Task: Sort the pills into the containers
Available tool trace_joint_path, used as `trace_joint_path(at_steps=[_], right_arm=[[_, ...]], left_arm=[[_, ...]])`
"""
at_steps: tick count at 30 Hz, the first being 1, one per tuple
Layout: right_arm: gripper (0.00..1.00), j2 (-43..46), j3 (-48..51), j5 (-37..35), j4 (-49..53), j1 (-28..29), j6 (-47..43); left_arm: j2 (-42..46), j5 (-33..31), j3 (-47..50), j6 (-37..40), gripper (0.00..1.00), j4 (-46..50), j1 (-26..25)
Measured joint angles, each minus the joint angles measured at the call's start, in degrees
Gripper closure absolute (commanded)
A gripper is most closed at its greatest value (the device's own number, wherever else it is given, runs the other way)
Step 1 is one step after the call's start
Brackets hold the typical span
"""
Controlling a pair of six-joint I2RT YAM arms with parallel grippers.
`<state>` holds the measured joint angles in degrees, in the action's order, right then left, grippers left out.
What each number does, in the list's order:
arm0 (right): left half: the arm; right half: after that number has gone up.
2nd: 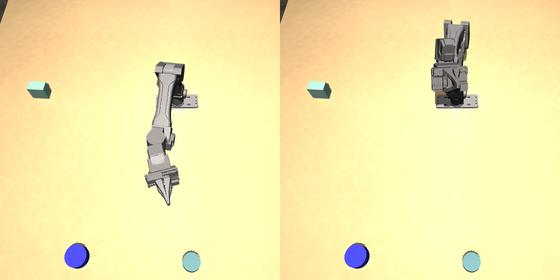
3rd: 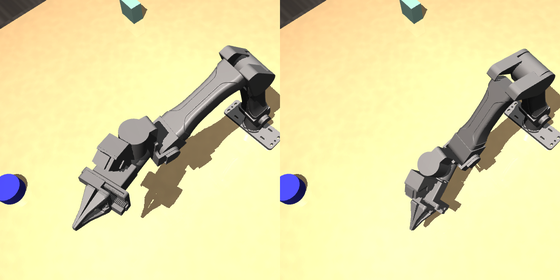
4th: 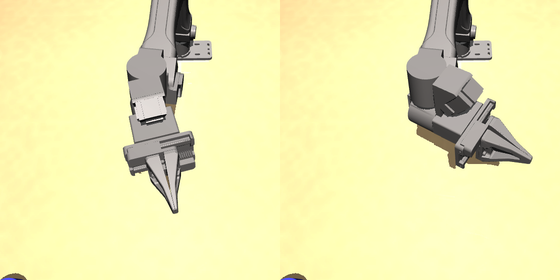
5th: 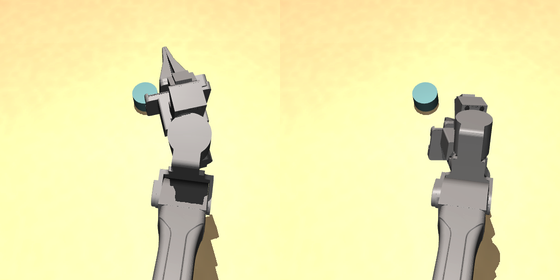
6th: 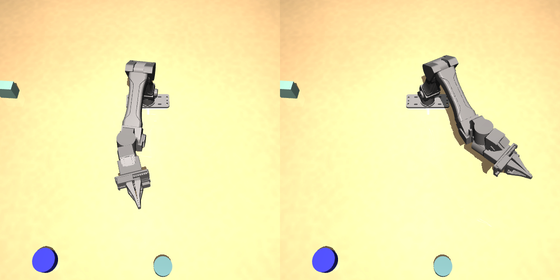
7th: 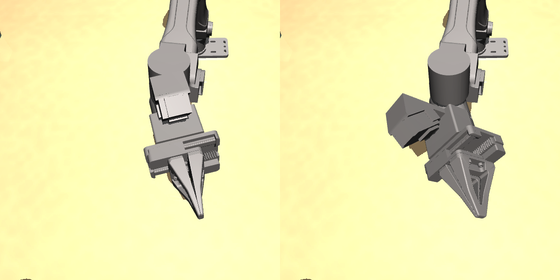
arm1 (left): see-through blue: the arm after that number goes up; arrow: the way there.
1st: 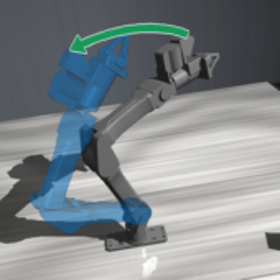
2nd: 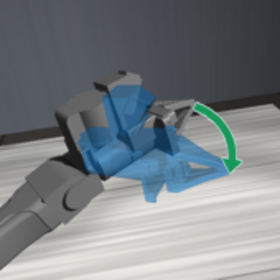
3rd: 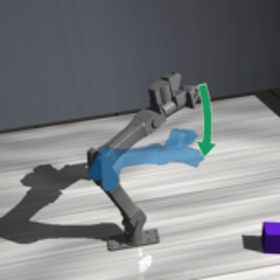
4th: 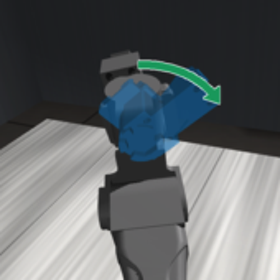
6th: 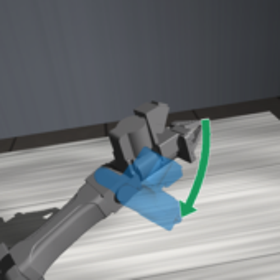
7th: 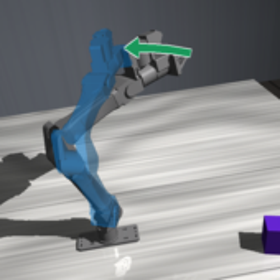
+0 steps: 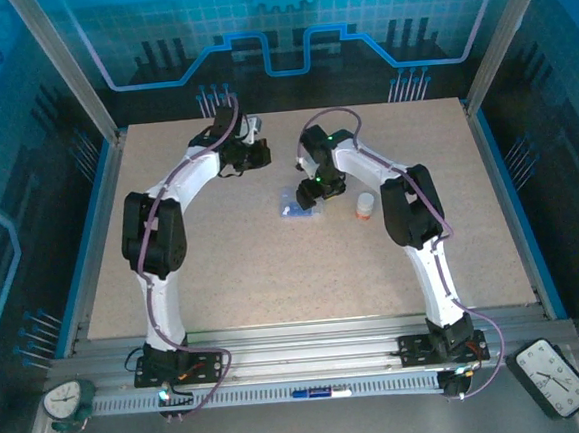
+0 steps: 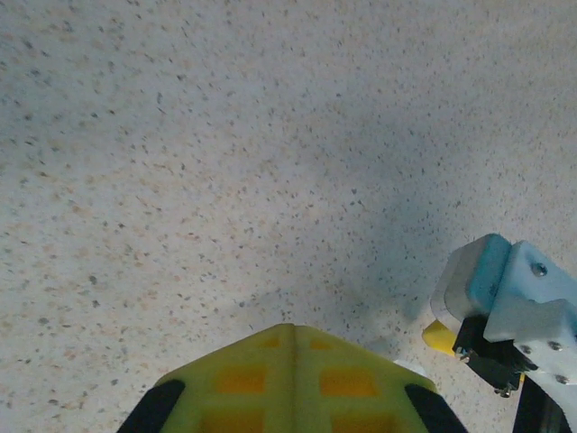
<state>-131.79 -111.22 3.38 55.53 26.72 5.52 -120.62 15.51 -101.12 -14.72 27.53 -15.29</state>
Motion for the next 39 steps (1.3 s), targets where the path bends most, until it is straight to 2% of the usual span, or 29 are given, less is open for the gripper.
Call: trace_joint_path(at_steps=[27, 39], right_arm=[[0.3, 0.0, 1.7, 0.5, -2.1, -0.1, 0.9], [0.31, 0.0, 1.7, 0.7, -2.0, -0.2, 1.7]], left_arm=[[-9.7, 0.9, -8.6, 2.3, 1.0, 11.3, -3.3], [-10.0, 1.8, -8.7, 3.3, 1.0, 14.0, -4.5]])
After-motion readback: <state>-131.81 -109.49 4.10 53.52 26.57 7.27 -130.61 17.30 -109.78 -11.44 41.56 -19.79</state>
